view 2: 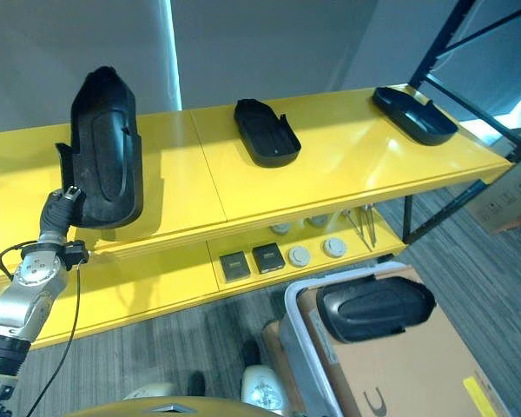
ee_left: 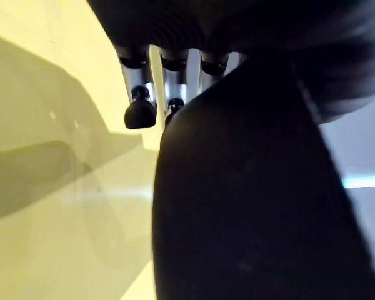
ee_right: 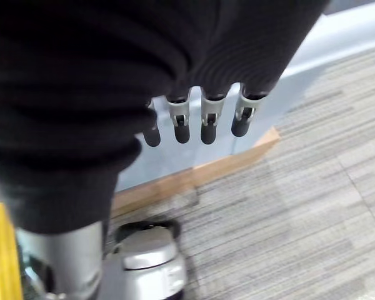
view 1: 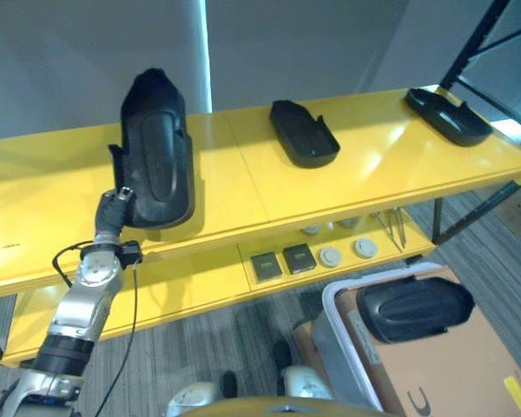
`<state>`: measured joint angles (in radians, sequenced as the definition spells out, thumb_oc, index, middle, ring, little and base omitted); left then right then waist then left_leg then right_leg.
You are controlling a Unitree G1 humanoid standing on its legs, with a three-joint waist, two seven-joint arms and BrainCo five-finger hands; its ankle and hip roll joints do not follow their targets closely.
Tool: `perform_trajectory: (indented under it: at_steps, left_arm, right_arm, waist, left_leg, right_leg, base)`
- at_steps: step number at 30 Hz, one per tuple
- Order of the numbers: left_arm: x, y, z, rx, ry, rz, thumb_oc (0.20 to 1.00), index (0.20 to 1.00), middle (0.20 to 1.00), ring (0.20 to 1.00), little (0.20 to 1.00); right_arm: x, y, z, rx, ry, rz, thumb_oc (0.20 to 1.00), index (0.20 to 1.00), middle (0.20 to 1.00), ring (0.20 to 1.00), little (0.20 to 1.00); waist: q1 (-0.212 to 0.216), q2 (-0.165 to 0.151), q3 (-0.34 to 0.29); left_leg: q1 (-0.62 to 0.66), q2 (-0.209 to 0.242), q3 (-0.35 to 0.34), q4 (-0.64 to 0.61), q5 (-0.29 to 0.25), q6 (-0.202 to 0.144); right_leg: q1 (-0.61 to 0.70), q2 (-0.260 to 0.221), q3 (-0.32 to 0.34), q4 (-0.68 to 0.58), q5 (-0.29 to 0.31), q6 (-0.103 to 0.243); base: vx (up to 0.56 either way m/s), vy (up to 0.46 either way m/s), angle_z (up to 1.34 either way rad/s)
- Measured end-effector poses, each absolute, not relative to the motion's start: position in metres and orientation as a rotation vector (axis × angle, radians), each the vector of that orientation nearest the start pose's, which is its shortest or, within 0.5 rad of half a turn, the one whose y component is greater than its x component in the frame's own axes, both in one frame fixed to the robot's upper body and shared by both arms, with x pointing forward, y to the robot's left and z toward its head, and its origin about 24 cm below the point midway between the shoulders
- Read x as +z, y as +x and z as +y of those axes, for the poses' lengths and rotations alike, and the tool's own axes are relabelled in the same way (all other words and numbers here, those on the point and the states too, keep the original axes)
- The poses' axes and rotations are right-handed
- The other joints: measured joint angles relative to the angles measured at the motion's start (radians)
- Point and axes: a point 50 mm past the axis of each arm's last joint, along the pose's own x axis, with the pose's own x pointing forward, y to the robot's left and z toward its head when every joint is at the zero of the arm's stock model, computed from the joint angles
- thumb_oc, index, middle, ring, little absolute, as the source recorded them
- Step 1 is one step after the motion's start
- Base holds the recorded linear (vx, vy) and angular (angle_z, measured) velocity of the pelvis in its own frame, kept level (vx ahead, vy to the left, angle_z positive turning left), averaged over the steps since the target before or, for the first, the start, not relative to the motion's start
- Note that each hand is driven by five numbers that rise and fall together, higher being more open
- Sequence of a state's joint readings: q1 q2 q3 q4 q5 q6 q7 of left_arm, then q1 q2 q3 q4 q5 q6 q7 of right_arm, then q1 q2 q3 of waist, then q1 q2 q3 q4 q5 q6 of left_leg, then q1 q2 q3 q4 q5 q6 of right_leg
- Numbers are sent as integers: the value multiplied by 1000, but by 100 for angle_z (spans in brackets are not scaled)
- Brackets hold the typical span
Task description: Move parts from the plastic box to the shelf.
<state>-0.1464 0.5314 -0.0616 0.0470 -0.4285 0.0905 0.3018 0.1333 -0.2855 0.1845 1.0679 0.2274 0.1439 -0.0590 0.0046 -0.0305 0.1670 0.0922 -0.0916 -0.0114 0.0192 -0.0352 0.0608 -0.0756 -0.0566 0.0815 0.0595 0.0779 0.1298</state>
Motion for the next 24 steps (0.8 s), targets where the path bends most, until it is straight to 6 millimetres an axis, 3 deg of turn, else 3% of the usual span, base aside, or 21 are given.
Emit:
perform_trajectory:
  at_steps: [1,2,3,5,6,8,9,10,11,13,16,19,21,24]
  left_arm:
    - [82,278,242,239,113,18,200,200,200,200,200]
    - [78,277,243,251,126,60,200,200,200,200,200]
    - [74,277,241,251,145,94,200,200,200,200,200]
    - [68,278,237,232,174,139,200,200,200,200,200]
    - [67,281,236,229,186,152,200,200,200,200,200]
    - [66,295,232,212,227,185,200,200,200,200,200]
    - [67,305,231,206,273,224,200,200,200,200,200]
    - [64,309,232,211,293,258,200,200,200,200,200]
    - [60,312,236,218,316,292,200,200,200,200,200]
    - [60,316,249,255,363,329,200,200,200,200,200]
    - [62,322,283,339,462,412,200,200,200,200,200]
    - [64,315,315,418,535,484,200,200,200,200,200]
    - [54,305,335,460,548,579,200,200,200,200,200]
    - [46,300,344,475,549,639,200,200,200,200,200]
  right_arm:
    - [-161,52,-241,-179,-160,1339,1000,1000,1000,1000,1000]
    - [-159,65,-241,-161,-166,1310,1000,1000,1000,1000,1000]
    - [-158,72,-240,-154,-165,1302,1000,1000,1000,1000,1000]
    - [-157,75,-241,-161,-164,1295,1000,1000,1000,1000,1000]
    - [-157,74,-241,-160,-163,1295,1000,1000,1000,1000,1000]
    - [-157,73,-242,-166,-159,1298,1000,1000,1000,1000,1000]
    - [-154,77,-250,-176,-178,1284,1000,1000,1000,1000,1000]
    - [-151,77,-260,-192,-200,1281,1000,1000,1000,1000,1000]
    - [-148,77,-269,-207,-222,1282,1000,1000,1000,1000,1000]
    - [-146,77,-275,-219,-237,1280,1000,1000,1000,1000,1000]
    - [-147,70,-276,-193,-256,1308,1000,1000,1000,1000,1000]
    - [-152,56,-267,-156,-232,1350,1000,1000,1000,1000,1000]
    - [-154,39,-267,-137,-247,1400,1000,1000,1000,1000,1000]
    - [-152,43,-271,-133,-276,1391,1000,1000,1000,1000,1000]
  waist:
    - [-4,-12,-16]
    - [-1,-34,-24]
    - [-19,-34,-24]
    - [-51,-35,-23]
    - [-63,-39,-23]
    - [-96,-37,-23]
    - [-123,-14,-16]
    - [-138,14,-15]
    - [-145,36,-15]
    - [-163,37,-14]
    - [-196,32,-17]
    - [-213,48,-20]
    - [-217,74,-35]
    - [-222,83,-43]
  left_leg:
    - [4,10,-14,-16,19,-11]
    - [8,23,-9,-27,21,-26]
    - [6,32,2,-24,28,-56]
    - [-4,47,79,-3,24,-77]
    - [-10,71,154,6,2,-73]
    - [-32,167,266,26,-18,-79]
    - [-33,239,269,7,8,-96]
    - [-14,260,263,-14,39,-107]
    - [5,256,263,-49,60,-168]
    - [26,220,286,-83,76,-160]
    - [44,183,305,-105,75,-139]
    - [53,168,315,-105,71,-131]
    - [59,170,320,-105,72,-130]
    - [64,173,324,-106,71,-132]
  right_leg:
    - [48,9,-17,-47,17,-16]
    - [121,15,-37,-142,39,-59]
    - [128,18,-52,-142,41,-61]
    - [146,12,-69,-141,35,-72]
    - [154,8,-76,-141,20,-93]
    - [152,12,-112,-141,3,-107]
    - [139,14,-112,-141,-2,-102]
    - [133,18,-103,-141,4,-81]
    - [127,15,-92,-142,7,-67]
    - [121,-13,-83,-142,13,-36]
    - [122,-48,-64,-147,23,-18]
    - [125,-62,-52,-144,31,-7]
    - [128,-58,-42,-142,33,-6]
    - [129,-53,-38,-142,33,-6]
  base:
    - [183,-191,42]
    - [131,-138,37]
    - [87,-106,41]
    - [3,-26,49]
    - [-8,-3,56]
    - [13,34,61]
    - [28,69,29]
    - [27,71,-1]
    - [46,106,-23]
    - [69,127,-26]
    - [45,84,-15]
    - [27,57,-10]
    - [32,39,-6]
    - [26,21,-6]
